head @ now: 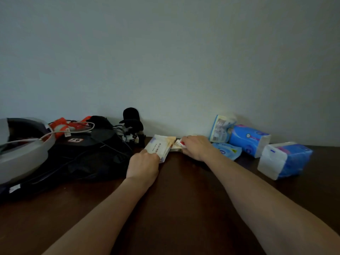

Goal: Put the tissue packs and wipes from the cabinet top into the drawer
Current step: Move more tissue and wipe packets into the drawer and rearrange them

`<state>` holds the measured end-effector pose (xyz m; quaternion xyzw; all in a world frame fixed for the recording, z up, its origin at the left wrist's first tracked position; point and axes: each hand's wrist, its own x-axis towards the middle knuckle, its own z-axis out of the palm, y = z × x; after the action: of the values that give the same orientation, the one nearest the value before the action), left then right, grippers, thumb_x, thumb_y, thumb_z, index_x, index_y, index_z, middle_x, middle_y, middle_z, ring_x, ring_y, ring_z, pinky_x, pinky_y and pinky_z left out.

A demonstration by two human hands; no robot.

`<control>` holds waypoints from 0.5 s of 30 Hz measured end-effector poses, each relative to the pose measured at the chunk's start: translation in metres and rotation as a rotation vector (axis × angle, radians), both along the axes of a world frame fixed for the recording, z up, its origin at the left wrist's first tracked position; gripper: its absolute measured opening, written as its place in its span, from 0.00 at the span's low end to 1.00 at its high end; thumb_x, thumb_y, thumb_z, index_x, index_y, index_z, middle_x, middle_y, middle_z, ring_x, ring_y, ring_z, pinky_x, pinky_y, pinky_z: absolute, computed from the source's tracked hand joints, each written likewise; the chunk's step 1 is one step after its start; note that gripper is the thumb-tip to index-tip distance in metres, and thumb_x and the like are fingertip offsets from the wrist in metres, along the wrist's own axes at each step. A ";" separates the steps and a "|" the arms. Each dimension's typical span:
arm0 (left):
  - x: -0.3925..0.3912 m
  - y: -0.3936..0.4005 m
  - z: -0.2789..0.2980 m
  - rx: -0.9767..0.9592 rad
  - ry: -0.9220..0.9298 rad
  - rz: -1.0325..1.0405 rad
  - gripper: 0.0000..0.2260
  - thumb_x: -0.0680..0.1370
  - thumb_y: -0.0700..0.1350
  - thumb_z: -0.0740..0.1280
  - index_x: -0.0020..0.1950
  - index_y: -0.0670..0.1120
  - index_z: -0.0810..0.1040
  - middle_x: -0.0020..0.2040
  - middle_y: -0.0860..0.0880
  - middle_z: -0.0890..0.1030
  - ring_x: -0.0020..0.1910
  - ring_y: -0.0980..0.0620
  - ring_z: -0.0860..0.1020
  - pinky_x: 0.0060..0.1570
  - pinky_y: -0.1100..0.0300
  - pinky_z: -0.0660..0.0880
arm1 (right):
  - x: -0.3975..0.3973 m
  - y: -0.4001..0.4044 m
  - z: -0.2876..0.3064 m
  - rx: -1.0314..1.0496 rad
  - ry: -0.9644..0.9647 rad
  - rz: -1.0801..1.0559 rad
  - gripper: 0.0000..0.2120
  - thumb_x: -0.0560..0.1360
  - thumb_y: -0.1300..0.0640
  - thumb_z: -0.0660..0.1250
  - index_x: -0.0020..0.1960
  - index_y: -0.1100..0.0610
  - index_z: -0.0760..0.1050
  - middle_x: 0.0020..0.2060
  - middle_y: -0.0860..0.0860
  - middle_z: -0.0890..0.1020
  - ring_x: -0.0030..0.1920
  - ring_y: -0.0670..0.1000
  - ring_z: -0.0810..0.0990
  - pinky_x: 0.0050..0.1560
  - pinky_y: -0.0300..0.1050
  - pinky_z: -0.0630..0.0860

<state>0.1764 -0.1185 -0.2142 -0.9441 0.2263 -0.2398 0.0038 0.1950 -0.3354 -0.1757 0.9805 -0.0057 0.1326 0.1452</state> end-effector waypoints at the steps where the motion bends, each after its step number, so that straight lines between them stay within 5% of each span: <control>1: -0.009 0.004 0.000 0.007 -0.009 -0.005 0.15 0.82 0.48 0.59 0.63 0.53 0.81 0.54 0.45 0.81 0.49 0.48 0.80 0.42 0.56 0.72 | -0.015 -0.003 0.001 0.031 -0.009 0.011 0.17 0.78 0.45 0.62 0.63 0.52 0.74 0.59 0.54 0.81 0.60 0.58 0.78 0.48 0.50 0.71; 6: -0.040 0.010 0.000 -0.026 -0.042 -0.023 0.15 0.82 0.46 0.58 0.60 0.50 0.82 0.53 0.47 0.83 0.51 0.48 0.79 0.46 0.56 0.74 | -0.067 -0.021 0.010 0.346 0.074 -0.044 0.28 0.78 0.36 0.59 0.74 0.47 0.67 0.73 0.51 0.69 0.72 0.55 0.67 0.62 0.54 0.68; 9: -0.037 0.011 0.002 -0.093 0.029 -0.069 0.18 0.81 0.50 0.56 0.67 0.50 0.77 0.62 0.49 0.81 0.58 0.48 0.77 0.55 0.55 0.74 | -0.064 -0.025 0.016 0.573 0.045 -0.116 0.31 0.81 0.42 0.56 0.80 0.50 0.57 0.78 0.54 0.64 0.76 0.57 0.64 0.68 0.57 0.66; 12: -0.025 0.010 -0.001 -0.083 0.189 -0.100 0.27 0.79 0.58 0.53 0.77 0.52 0.63 0.74 0.45 0.69 0.69 0.44 0.71 0.68 0.50 0.67 | -0.042 -0.025 0.019 0.619 0.039 -0.129 0.28 0.82 0.48 0.54 0.80 0.54 0.58 0.78 0.56 0.64 0.75 0.57 0.65 0.68 0.55 0.66; 15: -0.010 0.004 -0.003 -0.092 0.115 -0.143 0.30 0.77 0.63 0.51 0.77 0.53 0.62 0.78 0.46 0.63 0.73 0.45 0.65 0.71 0.48 0.62 | -0.005 -0.028 0.013 0.636 0.097 -0.137 0.26 0.83 0.49 0.54 0.79 0.57 0.60 0.78 0.57 0.65 0.75 0.59 0.64 0.70 0.53 0.64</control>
<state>0.1664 -0.1149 -0.2173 -0.9368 0.2818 -0.1951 -0.0699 0.1897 -0.3635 -0.1626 0.9791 -0.1061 0.0675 -0.1598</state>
